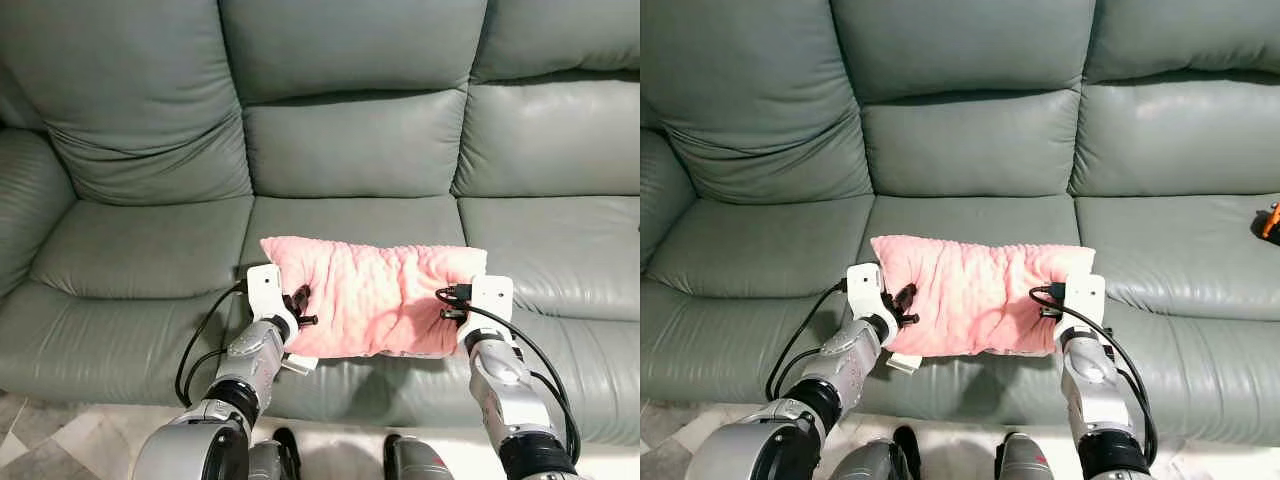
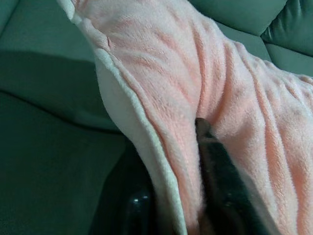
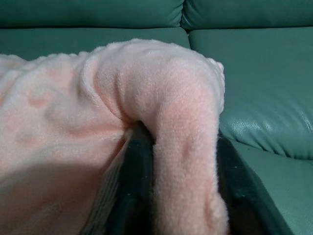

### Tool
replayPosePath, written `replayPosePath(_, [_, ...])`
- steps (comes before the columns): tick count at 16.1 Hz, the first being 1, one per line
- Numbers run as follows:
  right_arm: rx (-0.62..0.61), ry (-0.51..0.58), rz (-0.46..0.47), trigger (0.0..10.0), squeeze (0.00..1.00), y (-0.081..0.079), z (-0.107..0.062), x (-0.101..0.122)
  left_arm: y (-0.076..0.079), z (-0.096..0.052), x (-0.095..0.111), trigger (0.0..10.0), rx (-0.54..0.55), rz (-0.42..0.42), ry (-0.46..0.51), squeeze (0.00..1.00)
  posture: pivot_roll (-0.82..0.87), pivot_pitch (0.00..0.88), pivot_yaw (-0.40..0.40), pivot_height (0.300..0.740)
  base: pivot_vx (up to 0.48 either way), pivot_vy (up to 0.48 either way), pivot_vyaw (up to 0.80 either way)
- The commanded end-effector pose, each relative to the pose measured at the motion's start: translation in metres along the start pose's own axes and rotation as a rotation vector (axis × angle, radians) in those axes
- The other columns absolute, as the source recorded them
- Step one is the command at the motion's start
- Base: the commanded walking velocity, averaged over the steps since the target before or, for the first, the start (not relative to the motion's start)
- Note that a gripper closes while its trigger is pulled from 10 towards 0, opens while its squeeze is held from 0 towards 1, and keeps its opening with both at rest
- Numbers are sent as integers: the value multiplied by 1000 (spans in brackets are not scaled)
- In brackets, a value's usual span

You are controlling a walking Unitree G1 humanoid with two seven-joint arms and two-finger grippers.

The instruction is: Move the pillow to the sofa

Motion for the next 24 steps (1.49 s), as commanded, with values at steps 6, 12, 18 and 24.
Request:
replayPosePath(6, [57, 8, 17, 10000, 1000, -14, -4, -3, -2, -4, -17, 10000, 16, 78, -43, 1000, -192, 289, 122, 740, 0, 0, 0])
replayPosePath(12, [76, 1, 8, 10000, 1000, -20, -6, -5, -6, -6, -25, 10000, 41, 145, -64, 1000, -190, 294, 120, 740, 0, 0, 0])
replayPosePath(18, [128, 21, 9, 10000, 1000, -28, -11, 4, -14, -10, -26, 10000, 23, 285, -78, 1000, -183, 297, 112, 740, 0, 0, 0])
replayPosePath(24, [186, 21, 5, 10000, 1000, -42, -17, 10, -43, -16, -4, 10000, 54, 563, -32, 1000, -175, 280, 104, 740, 0, 0, 0])
Point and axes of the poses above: a point about 5 cm out from each wrist's last joint towards the gripper, its own z axis pointing out of the wrist towards the gripper, its own x axis along the axis of the wrist's last joint, y = z × x, the point moved 6 cm from there along z, pointing out of the wrist towards the gripper, and after that the axes turned 3 degrees about -z, right-handed, at the moved point
